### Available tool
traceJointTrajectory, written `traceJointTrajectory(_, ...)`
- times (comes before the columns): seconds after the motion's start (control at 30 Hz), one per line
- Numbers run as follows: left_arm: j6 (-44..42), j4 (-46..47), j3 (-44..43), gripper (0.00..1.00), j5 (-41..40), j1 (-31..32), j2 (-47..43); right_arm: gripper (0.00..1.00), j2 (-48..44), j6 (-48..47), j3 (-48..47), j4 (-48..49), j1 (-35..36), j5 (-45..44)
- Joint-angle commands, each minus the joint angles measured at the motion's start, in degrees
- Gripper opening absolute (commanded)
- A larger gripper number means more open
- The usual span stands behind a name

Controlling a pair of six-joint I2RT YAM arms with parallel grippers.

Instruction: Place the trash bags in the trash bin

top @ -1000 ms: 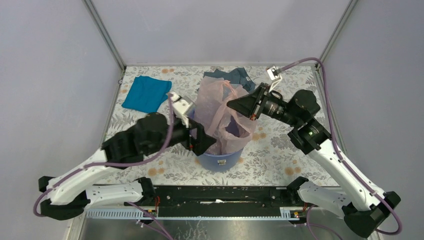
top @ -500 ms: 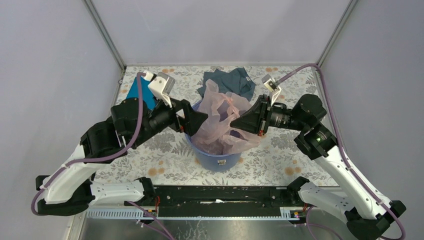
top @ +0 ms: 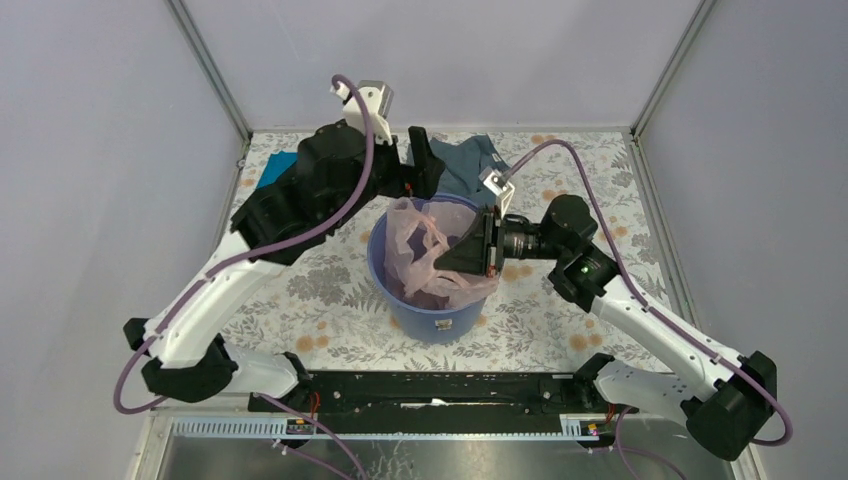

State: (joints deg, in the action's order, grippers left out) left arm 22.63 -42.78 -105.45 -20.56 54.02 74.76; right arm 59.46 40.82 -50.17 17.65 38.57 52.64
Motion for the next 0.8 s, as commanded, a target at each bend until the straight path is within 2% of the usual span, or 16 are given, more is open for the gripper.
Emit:
traceJointTrajectory(0.0,3.77,4.59,0.64,0.99,4.14,-3.28,-1.72,0.00,3.70,9.17,-1.90,13.77,0.59,-15.32)
traceJointTrajectory(0.1,3.49,6.90,4.55,0.99,7.83,-4.63,-6.00,0.00,7.88,14.01,-3.60,15.27,1.18,-21.93)
traceJointTrajectory(0.2,5.47,3.55,5.64,0.99,4.96,-4.81,-9.55,0.00,10.04,9.12,-3.88,13.67,3.92,-26.12)
traceJointTrajectory(0.3,8.07,2.00,9.73,0.99,3.44,-4.89,-14.57,0.00,9.93,4.07,0.32,11.33,7.15,-34.24)
traceJointTrajectory(0.4,10.99,1.06,14.66,0.99,3.62,-4.93,-18.39,0.00,10.01,1.53,1.87,9.01,7.69,-37.11)
traceJointTrajectory(0.63,23.15,-4.80,32.22,0.99,-0.42,-4.94,-22.83,0.00,1.82,-8.43,-3.72,-3.64,7.65,-46.35)
traceJointTrajectory(0.77,24.86,-6.46,36.70,0.99,-2.80,-4.89,-25.97,0.00,-1.15,-9.04,-5.87,-10.55,7.66,-51.30)
